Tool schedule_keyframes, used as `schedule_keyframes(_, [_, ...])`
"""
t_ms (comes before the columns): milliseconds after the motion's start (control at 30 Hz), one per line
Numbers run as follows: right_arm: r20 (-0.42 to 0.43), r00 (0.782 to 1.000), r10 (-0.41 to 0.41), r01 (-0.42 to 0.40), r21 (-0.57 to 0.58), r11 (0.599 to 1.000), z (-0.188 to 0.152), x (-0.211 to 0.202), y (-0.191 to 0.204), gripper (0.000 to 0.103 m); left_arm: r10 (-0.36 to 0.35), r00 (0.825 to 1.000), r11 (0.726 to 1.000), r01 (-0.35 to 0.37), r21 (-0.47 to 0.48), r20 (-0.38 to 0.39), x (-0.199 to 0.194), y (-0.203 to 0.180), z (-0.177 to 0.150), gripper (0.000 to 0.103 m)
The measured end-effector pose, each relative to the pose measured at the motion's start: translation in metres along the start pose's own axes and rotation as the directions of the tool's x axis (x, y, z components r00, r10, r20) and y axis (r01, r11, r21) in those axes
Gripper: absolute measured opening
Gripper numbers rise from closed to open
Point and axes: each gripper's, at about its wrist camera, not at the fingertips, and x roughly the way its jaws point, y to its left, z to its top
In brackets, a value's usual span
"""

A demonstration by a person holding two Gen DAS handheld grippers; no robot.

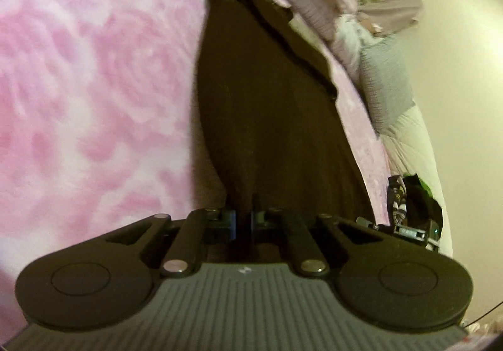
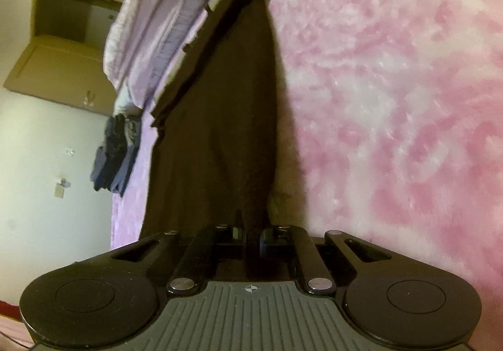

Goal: Fold large clothes
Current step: 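Grasp the collar end with the left tool while the right tool grips beside it, fold toward hem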

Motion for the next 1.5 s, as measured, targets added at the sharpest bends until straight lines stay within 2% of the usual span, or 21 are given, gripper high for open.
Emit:
schedule_keyframes(167, [0.108, 0.992, 0.057, -0.054, -0.037, 0.998, -0.036, -0.018, 0.015, 0.002, -0.068, 0.996, 0.990, 0.061, 0.129, 0.056, -0.028, 0.002, -0.004, 0.004])
schedule_keyframes(300, [0.184, 0.980, 0.073, -0.062, -0.063, 0.996, -0.096, -0.029, 0.038, 0.001, -0.096, 0.992, 0.975, 0.077, 0.207, 0.085, -0.063, 0.015, -0.015, 0.004])
schedule_keyframes(400, [0.223, 0.973, 0.058, -0.046, -0.058, 0.997, -0.156, -0.039, 0.051, 0.001, -0.129, 0.988, 0.972, 0.109, 0.207, 0.085, -0.095, 0.030, -0.029, 0.004])
schedule_keyframes(533, [0.273, 0.961, 0.034, -0.039, 0.014, 0.999, -0.247, -0.058, 0.082, 0.001, -0.167, 0.984, 0.972, 0.153, 0.175, 0.068, -0.147, 0.051, -0.060, 0.004])
schedule_keyframes(667, [0.304, 0.953, 0.017, -0.029, 0.035, 0.999, -0.323, -0.077, 0.112, 0.001, -0.171, 0.984, 0.971, 0.158, 0.182, 0.058, -0.194, 0.065, -0.096, 0.004])
schedule_keyframes(733, [0.314, 0.949, -0.002, -0.023, 0.076, 0.997, -0.354, -0.081, 0.120, 0.001, -0.186, 0.981, 0.971, 0.174, 0.163, 0.058, -0.210, 0.072, -0.110, 0.004])
schedule_keyframes(867, [0.301, 0.953, -0.010, -0.026, 0.116, 0.993, -0.378, -0.079, 0.128, 0.001, -0.199, 0.978, 0.974, 0.190, 0.125, 0.063, -0.221, 0.079, -0.122, 0.004])
schedule_keyframes(1000, [0.319, 0.948, 0.014, -0.048, 0.098, 0.994, -0.359, -0.089, 0.136, 0.001, -0.240, 0.967, 0.967, 0.230, 0.110, 0.085, -0.214, 0.062, -0.101, 0.004])
schedule_keyframes(1100, [0.333, 0.942, 0.048, -0.068, 0.050, 0.996, -0.323, -0.098, 0.152, 0.001, -0.266, 0.957, 0.960, 0.253, 0.116, 0.113, -0.206, 0.045, -0.065, 0.004])
schedule_keyframes(1233, [0.366, 0.927, 0.080, -0.100, 0.037, 0.994, -0.245, -0.096, 0.167, 0.001, -0.281, 0.949, 0.958, 0.269, 0.099, 0.142, -0.167, 0.020, 0.008, 0.005])
schedule_keyframes(1367, [0.421, 0.906, 0.050, -0.072, 0.036, 0.997, -0.146, -0.077, 0.176, 0.002, -0.246, 0.956, 0.967, 0.231, 0.109, 0.158, -0.104, -0.009, 0.088, 0.006])
schedule_keyframes(1400, [0.437, 0.899, 0.030, -0.054, 0.044, 0.998, -0.120, -0.069, 0.174, 0.002, -0.217, 0.964, 0.975, 0.205, 0.088, 0.156, -0.088, -0.013, 0.107, 0.008])
schedule_keyframes(1433, [0.449, 0.894, 0.009, -0.041, 0.061, 0.997, -0.093, -0.060, 0.169, 0.005, -0.177, 0.971, 0.984, 0.170, 0.058, 0.163, -0.070, -0.015, 0.125, 0.013])
schedule_keyframes(1500, [0.460, 0.885, -0.069, -0.001, 0.150, 0.989, -0.054, -0.044, 0.152, 0.030, -0.092, 0.981, 0.995, 0.085, 0.049, 0.173, -0.042, -0.014, 0.152, 0.014])
